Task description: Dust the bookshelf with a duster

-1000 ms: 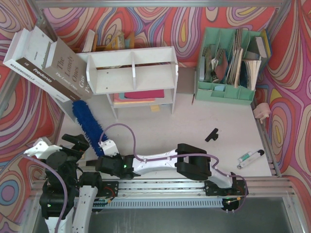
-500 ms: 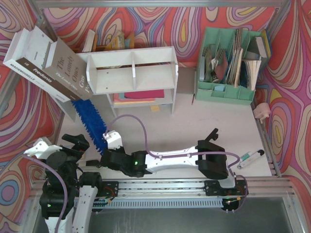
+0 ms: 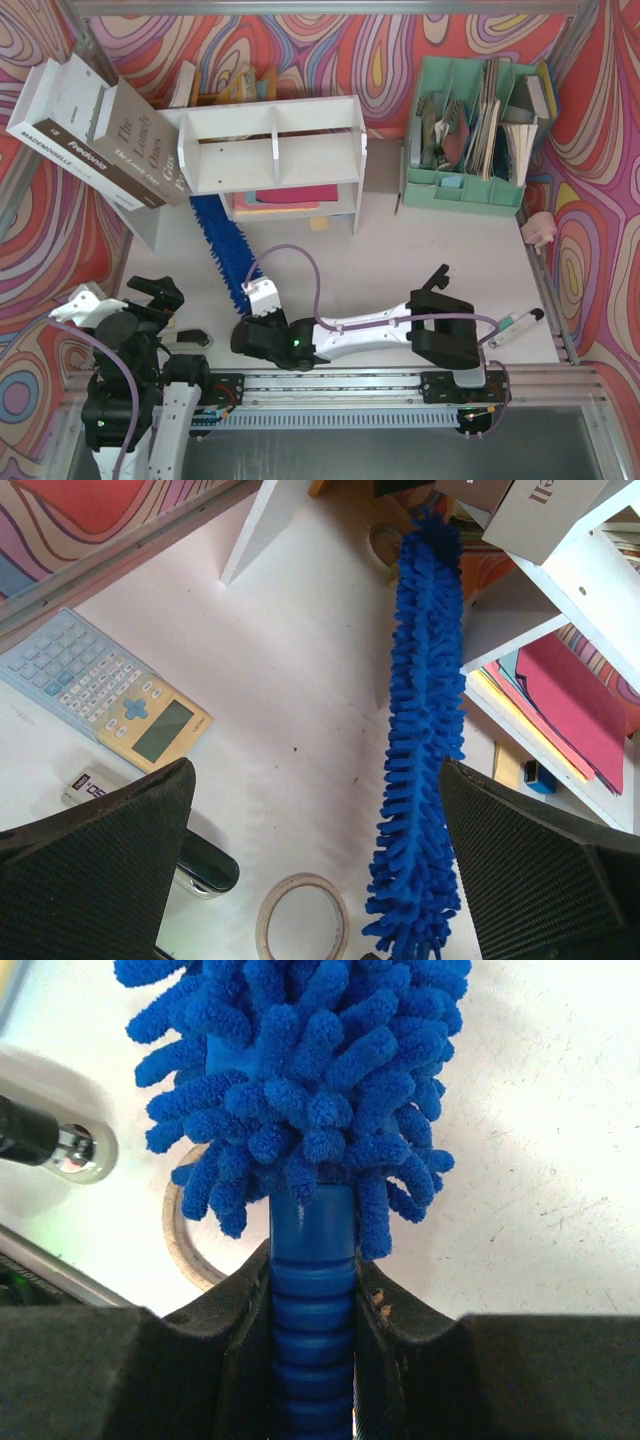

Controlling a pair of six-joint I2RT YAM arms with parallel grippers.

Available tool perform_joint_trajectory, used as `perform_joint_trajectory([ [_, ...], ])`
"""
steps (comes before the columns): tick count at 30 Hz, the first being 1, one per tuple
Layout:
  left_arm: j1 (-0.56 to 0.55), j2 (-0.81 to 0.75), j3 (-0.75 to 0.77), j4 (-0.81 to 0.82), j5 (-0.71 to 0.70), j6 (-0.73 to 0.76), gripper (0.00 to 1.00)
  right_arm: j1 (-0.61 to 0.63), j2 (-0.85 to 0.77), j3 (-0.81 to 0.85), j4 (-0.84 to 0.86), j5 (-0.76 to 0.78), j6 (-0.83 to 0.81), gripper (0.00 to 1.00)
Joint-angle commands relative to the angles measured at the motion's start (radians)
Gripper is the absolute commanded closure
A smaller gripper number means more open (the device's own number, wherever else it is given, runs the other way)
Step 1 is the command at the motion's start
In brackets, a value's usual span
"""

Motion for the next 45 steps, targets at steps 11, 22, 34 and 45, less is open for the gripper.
perform_joint_trajectory([
  [11,0.003,-0.006,0.002,0.007,0.001,-0.002,0.02,0.014,-0.249,-0.069,0.031,0.111,0.034,1.00],
  [22,0.003,-0.006,0.002,0.007,0.003,-0.001,0.01,0.019,-0.236,-0.078,-0.001,0.077,0.023,1.00],
  [34,0.003,0.004,-0.005,0.013,0.006,-0.003,0.02,0.019,-0.248,-0.180,-0.054,-0.070,-0.157,1.00],
  [45,0.002,0.038,-0.013,0.025,0.030,-0.007,0.01,0.019,-0.435,-0.321,0.001,-0.112,-0.260,1.00],
])
